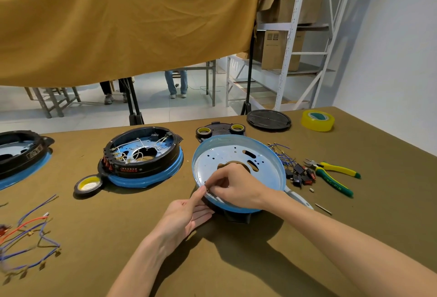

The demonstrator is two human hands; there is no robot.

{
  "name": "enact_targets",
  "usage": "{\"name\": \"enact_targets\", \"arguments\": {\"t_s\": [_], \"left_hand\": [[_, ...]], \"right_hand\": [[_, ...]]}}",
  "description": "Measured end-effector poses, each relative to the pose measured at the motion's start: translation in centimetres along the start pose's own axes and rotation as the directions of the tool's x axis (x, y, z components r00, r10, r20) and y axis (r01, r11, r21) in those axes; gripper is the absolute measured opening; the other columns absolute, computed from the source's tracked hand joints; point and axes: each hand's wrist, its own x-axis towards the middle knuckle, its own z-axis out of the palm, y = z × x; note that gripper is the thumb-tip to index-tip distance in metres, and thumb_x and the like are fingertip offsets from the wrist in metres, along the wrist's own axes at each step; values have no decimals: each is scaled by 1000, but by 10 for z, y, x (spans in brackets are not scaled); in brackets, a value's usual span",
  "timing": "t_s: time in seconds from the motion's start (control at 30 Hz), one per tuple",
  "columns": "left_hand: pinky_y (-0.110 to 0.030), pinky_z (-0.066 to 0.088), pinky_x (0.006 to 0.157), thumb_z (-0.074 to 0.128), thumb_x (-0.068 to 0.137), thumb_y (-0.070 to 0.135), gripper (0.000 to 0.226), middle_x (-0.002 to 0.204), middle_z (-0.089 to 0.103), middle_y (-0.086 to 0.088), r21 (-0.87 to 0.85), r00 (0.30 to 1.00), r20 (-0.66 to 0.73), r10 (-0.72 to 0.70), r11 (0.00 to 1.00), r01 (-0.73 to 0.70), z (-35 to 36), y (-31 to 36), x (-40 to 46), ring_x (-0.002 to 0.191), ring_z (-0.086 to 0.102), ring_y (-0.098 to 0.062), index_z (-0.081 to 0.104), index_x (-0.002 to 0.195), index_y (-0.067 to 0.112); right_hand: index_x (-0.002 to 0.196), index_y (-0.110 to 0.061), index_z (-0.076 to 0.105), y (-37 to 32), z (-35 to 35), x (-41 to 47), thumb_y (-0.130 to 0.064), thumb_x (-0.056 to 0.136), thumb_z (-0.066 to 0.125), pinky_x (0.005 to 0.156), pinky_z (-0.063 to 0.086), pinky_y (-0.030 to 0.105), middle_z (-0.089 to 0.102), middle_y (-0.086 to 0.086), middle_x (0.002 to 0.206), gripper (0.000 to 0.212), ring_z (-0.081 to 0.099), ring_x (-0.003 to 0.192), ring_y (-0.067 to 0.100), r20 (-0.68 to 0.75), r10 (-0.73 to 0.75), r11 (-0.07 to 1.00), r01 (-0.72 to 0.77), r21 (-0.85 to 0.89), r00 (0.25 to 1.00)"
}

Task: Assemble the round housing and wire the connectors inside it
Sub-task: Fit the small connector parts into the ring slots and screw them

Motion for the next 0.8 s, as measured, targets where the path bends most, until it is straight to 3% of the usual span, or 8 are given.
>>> {"name": "enact_targets", "arguments": {"t_s": [0.13, 0.3, 0.57, 0.8], "left_hand": [[-31, 62, 83, 85, 62, 55, 82, 105, 77, -18, 23, 1000, -17, 9, 1000, -9, 1, -2, 3, 102, 75, -28, 64, 117, -1], [-30, 62, 79, 87, 57, 54, 86, 102, 78, -18, 36, 999, -36, 27, 999, -25, 1, -4, 4, 100, 76, -29, 63, 117, -2], [-30, 62, 80, 85, 65, 50, 80, 104, 77, -20, 38, 999, -21, 28, 999, -27, -1, -4, 4, 102, 75, -29, 63, 120, -3], [-31, 62, 81, 86, 62, 52, 82, 105, 77, -18, 57, 999, -18, 29, 998, -28, -2, -4, 4, 102, 75, -29, 64, 120, -1]], "right_hand": [[104, -16, 82, 2, 0, 8, -18, 94, 70, 69, 51, 10, 68, -23, 82, 16, 65, 83, -5, 31, 53, 998, -53, 21, 998], [94, -18, 82, 1, -4, 17, -26, 90, 77, 57, 48, 11, 69, -16, 74, 11, 62, 71, -5, 83, 80, 997, -80, 1, 993], [104, -17, 82, 0, -13, 18, -17, 92, 74, 67, 56, 21, 73, -12, 83, 15, 65, 74, 4, 181, 78, 997, -71, -41, 980], [107, -13, 79, -1, -3, 12, -17, 93, 73, 67, 53, 12, 72, -8, 89, 16, 64, 78, 4, 118, -38, 994, 50, -98, 992]]}}
